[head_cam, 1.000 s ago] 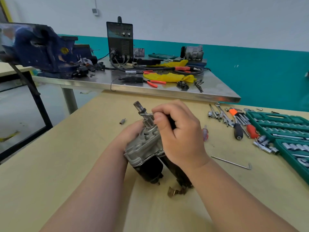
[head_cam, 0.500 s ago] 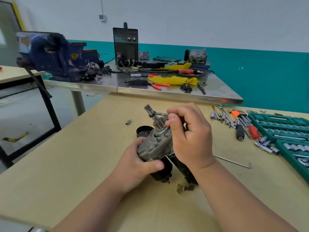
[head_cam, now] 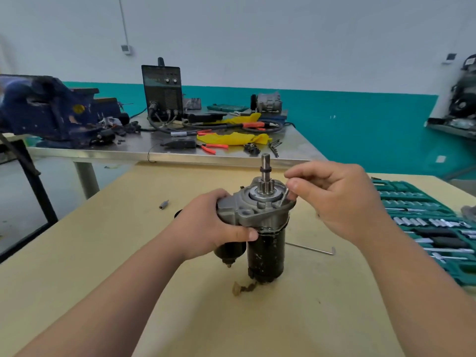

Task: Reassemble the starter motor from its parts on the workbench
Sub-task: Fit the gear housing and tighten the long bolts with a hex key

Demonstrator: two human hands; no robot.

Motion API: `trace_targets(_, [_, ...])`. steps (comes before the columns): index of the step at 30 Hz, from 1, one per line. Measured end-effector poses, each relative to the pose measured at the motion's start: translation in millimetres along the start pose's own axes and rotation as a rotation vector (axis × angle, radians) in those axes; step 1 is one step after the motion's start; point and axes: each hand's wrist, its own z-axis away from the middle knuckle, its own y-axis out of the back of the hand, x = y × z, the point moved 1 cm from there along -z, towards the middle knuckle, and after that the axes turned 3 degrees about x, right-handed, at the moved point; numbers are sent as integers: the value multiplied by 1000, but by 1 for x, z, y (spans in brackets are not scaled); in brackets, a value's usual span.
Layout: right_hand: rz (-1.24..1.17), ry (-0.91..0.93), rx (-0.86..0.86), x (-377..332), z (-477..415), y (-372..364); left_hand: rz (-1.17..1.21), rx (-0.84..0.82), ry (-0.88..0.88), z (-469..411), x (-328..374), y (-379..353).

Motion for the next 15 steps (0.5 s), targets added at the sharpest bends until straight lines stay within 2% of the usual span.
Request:
trace_targets(5, [93,-8,48,4,7,3,-84,-37,-53,-7,19,-7])
trace_targets(15, [174,173,35,-3,20,11,-78,-32,-41,-4,16,-6])
